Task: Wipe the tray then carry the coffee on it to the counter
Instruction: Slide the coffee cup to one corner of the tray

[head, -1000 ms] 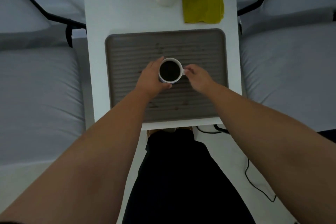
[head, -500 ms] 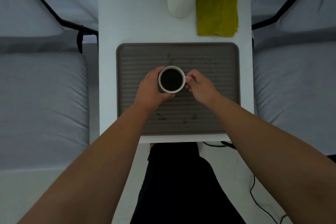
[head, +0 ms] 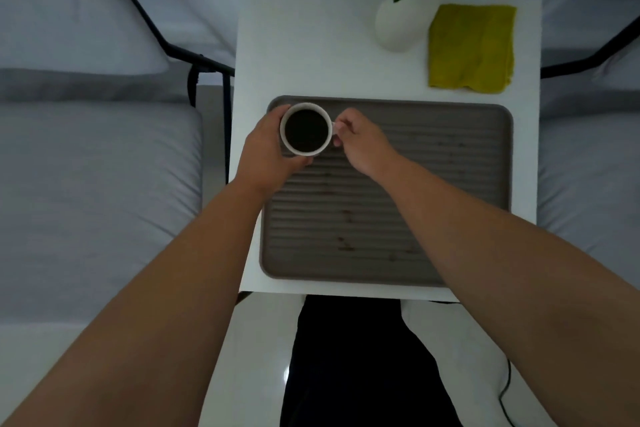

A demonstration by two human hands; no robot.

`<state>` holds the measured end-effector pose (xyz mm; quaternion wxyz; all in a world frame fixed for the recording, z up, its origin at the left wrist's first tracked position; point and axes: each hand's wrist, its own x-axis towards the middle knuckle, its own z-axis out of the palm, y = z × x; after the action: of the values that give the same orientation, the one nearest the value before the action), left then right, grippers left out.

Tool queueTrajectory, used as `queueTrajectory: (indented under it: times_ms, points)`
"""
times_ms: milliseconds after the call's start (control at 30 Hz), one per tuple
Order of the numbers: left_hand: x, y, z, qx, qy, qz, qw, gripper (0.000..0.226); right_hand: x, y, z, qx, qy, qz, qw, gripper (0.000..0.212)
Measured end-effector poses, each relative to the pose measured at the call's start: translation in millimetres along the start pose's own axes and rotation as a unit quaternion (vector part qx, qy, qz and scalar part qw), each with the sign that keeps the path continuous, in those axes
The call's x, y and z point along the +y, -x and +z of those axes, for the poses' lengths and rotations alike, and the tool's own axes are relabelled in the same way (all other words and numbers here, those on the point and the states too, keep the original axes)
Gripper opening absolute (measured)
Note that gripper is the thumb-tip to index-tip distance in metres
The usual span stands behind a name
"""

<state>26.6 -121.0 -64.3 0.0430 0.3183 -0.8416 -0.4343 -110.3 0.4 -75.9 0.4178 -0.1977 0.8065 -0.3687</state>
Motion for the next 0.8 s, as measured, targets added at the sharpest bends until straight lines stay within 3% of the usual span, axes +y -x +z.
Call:
queueTrajectory:
  times_ms: [467,533,700,800]
  points:
    - [-2.2,-8.1,-4.8,0.003,0.053,-0.006,0.999,0.08,-2.5,-13.5,-3.8,0.004,0.035,-0.034,0.999,0.013]
    - [-2.4,-8.0,-5.8,-0.005,0.049,-0.008,0.999,0.082,-4.0,-12.7,-20.1,0.056,0.039,-0.051,0.996,0.015]
    - [-12.5,1.2,-6.3,-0.015,-0.016,-0.029,0.999,0.101,11.6,-26.6,-102.8,0.351,0.027,-0.025,0.936,0.021]
    - [-24.6,13.7,-5.6,-0.007,-0.043,-0.063,0.997,0.105,34.5,-37.8,-146.8,0.391,0.126,0.085,0.908,0.035]
